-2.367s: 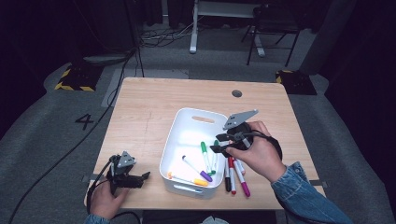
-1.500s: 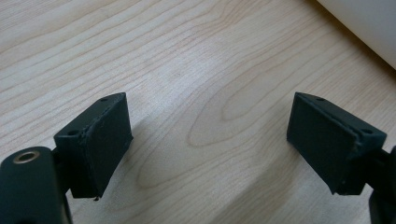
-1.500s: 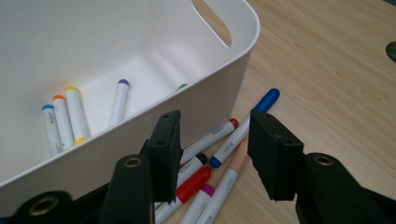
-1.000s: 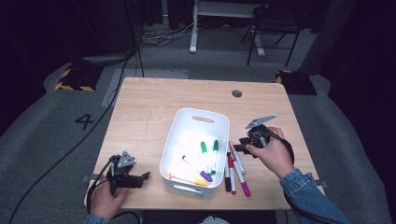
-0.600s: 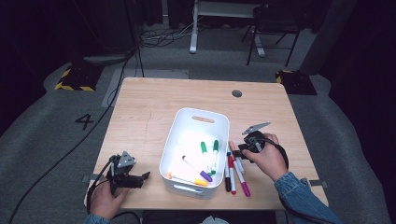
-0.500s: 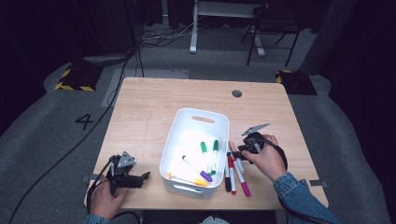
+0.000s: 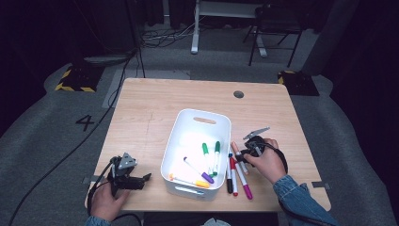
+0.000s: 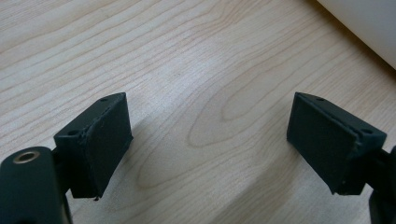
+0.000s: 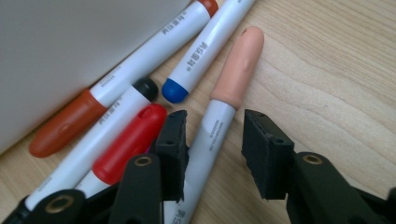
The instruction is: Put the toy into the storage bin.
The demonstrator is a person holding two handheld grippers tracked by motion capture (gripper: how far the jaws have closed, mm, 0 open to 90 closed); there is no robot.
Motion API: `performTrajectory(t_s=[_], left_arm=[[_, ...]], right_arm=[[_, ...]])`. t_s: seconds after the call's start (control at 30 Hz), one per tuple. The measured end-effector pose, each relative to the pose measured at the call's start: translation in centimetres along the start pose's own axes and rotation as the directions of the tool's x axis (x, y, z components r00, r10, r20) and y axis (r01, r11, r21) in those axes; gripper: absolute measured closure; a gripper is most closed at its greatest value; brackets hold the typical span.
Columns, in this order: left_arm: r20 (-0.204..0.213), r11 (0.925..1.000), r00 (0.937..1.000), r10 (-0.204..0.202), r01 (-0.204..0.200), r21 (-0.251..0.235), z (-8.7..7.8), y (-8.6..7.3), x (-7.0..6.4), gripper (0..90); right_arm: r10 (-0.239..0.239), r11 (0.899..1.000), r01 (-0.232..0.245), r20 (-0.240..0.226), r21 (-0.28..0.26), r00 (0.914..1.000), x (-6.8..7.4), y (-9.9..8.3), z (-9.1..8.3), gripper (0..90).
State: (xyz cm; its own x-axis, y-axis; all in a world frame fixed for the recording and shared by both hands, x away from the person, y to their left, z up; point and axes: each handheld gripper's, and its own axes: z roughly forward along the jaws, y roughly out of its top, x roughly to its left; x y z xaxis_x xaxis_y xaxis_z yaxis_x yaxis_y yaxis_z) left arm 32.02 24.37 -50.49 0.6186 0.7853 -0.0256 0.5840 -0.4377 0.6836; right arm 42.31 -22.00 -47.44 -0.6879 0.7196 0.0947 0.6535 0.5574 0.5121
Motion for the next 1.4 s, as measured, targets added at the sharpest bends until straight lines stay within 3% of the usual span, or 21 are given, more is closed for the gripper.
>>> performTrajectory(t_s=[0.23,0.57,0.87,1.27,1.33,1.37,1.4], left_arm=[[0.000,1.0000,1.0000,0.000,0.000,0.000,0.0,0.0,0.0,14.1],[0.000,1.0000,1.0000,0.000,0.000,0.000,0.0,0.0,0.0,14.1],[0.000,1.0000,1.0000,0.000,0.000,0.000,0.0,0.0,0.0,14.1],[0.000,1.0000,1.0000,0.000,0.000,0.000,0.0,0.0,0.0,14.1],[0.000,1.0000,1.0000,0.000,0.000,0.000,0.0,0.0,0.0,14.1],[0.000,1.0000,1.0000,0.000,0.000,0.000,0.0,0.0,0.0,14.1],[0.000,1.0000,1.0000,0.000,0.000,0.000,0.0,0.0,0.0,14.1]], right_arm=[[-0.024,0.999,0.023,0.056,0.028,0.9981,-0.1,0.0,-0.2,74.5],[-0.002,0.999,-0.002,0.092,0.051,0.9958,-0.1,0.1,-0.3,77.2],[0.020,0.999,-0.023,0.086,0.037,0.9961,-0.4,0.1,-0.6,77.2],[0.016,1.000,-0.015,0.063,-0.024,0.9979,0.1,0.9,-3.5,77.2],[-0.002,1.000,0.004,0.063,-0.028,0.9980,0.1,1.0,-4.1,77.2],[0.013,0.999,-0.011,0.053,-0.034,0.9985,0.3,1.1,-4.3,77.2],[-0.004,0.999,0.006,0.061,-0.034,0.9981,0.3,1.2,-4.6,77.2]])
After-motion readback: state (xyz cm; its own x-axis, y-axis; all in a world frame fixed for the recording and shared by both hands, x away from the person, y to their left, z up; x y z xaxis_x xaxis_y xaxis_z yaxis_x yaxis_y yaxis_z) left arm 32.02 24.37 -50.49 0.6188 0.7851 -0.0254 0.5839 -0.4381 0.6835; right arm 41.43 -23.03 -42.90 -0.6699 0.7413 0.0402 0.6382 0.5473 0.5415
